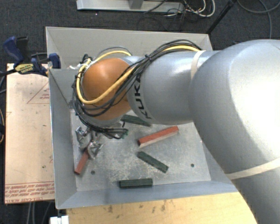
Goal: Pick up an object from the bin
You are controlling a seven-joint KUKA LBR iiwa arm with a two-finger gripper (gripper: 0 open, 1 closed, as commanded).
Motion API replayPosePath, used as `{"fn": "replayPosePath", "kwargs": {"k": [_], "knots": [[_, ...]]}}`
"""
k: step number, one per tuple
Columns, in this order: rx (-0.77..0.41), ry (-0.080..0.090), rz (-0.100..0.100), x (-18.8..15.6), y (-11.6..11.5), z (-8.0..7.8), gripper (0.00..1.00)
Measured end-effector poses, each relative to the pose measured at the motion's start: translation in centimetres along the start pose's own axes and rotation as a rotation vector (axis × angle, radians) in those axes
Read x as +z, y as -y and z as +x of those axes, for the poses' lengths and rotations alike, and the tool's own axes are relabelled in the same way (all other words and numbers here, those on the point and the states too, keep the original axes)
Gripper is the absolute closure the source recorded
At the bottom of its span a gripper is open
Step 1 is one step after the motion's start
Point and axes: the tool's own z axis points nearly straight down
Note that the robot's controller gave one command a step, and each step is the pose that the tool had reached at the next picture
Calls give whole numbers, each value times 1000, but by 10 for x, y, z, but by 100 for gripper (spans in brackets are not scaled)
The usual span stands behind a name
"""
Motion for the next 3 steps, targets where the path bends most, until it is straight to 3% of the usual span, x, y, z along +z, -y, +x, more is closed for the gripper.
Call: {"fn": "replayPosePath", "kwargs": {"k": [1, 3], "knots": [[2, -8, -3, -10, 0, 2, 100], [4, -2, -2, -28, 0, -1, 100]]}}
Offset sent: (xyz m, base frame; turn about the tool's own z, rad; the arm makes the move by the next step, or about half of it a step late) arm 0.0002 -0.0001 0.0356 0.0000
